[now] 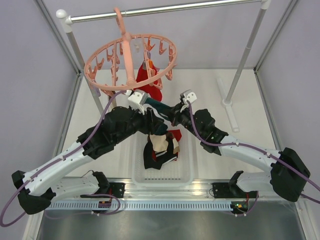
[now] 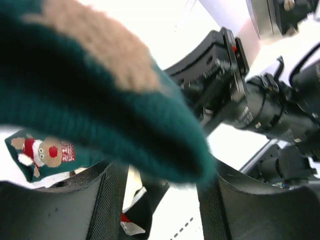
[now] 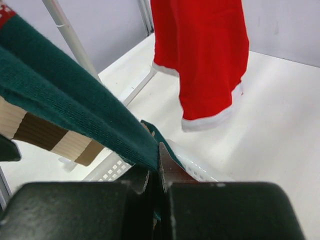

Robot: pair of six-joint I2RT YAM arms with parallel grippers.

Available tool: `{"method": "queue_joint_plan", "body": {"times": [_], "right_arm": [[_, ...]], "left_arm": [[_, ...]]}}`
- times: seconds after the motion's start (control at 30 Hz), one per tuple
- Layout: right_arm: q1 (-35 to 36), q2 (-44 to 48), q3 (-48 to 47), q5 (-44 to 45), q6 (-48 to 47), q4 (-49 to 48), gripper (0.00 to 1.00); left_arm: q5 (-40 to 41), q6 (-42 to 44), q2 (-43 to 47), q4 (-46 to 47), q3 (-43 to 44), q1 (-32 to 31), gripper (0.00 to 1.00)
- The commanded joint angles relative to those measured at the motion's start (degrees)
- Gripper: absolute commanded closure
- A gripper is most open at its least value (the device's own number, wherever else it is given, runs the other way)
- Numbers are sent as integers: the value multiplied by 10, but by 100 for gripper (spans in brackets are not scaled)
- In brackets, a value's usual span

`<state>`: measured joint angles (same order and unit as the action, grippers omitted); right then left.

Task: Remove the socks clipped to the hanger

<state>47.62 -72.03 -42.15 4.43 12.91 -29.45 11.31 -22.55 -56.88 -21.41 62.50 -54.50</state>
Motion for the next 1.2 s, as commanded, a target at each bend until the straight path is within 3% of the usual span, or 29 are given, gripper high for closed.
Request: {"method": "queue_joint_plan", "body": {"times": [0.0, 0.4, 0.73, 0.97, 1.17], "right_arm": [[-1, 3, -11, 47, 8, 3, 99], [0, 0, -21, 64, 16, 12, 99], [13, 0, -26, 69, 20, 6, 99], [40, 1, -20, 118, 16, -5, 99], [77, 13, -7, 215, 7, -26, 99]], "left_arm": [[-17, -14, 38, 5, 2, 3, 42], [-14, -50, 128, -41, -12, 3, 48], [136, -90, 139, -34, 7, 3, 41], [167, -87, 125, -14, 46, 3, 42], [186, -90, 120, -3, 63, 3, 41]]}}
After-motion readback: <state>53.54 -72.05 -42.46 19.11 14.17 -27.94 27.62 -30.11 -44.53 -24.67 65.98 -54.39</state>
